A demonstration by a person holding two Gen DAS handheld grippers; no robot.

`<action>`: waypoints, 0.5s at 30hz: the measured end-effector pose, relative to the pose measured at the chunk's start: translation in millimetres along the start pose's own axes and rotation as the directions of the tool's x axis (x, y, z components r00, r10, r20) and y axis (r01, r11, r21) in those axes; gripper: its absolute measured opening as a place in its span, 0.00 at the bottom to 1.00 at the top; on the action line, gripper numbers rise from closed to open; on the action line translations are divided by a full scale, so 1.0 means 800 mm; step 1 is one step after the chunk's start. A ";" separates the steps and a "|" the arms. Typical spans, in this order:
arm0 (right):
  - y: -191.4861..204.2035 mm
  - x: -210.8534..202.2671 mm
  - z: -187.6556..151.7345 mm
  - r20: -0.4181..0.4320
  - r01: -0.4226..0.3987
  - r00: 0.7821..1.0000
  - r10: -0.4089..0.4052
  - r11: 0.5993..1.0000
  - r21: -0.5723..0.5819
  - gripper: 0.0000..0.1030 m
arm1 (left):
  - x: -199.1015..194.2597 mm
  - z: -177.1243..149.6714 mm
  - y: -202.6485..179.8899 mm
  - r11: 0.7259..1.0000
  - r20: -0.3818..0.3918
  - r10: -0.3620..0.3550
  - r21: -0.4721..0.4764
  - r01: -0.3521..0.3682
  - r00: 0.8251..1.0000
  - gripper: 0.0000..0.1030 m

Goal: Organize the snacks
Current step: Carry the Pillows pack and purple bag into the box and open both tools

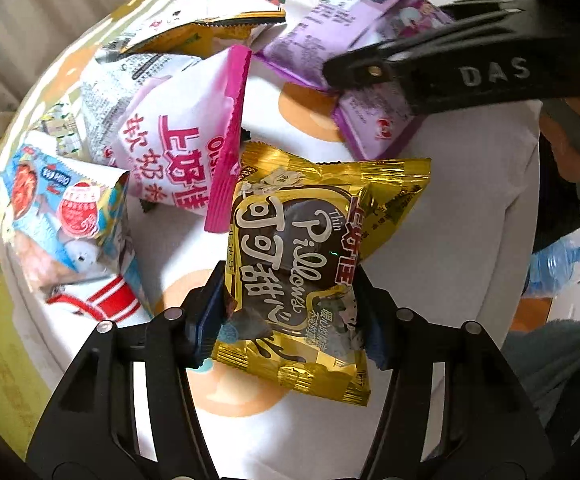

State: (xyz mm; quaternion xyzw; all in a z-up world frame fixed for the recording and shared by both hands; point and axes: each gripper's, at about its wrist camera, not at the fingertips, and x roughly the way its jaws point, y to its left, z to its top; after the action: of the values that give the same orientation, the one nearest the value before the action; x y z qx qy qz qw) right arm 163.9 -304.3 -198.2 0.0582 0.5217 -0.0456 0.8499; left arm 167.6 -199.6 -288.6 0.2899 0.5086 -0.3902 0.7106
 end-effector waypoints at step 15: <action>-0.005 -0.087 -0.011 0.094 -0.009 0.995 0.014 0.999 -0.053 0.70 | -0.100 -0.018 -0.003 0.985 0.121 0.096 -0.157 -0.077 0.988 0.51</action>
State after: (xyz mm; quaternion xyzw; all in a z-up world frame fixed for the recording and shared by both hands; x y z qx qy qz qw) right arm 124.0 -305.4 -140.7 0.0367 0.4817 -0.0299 0.8751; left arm 144.1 -168.3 -217.6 0.2312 0.4772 -0.3368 0.7781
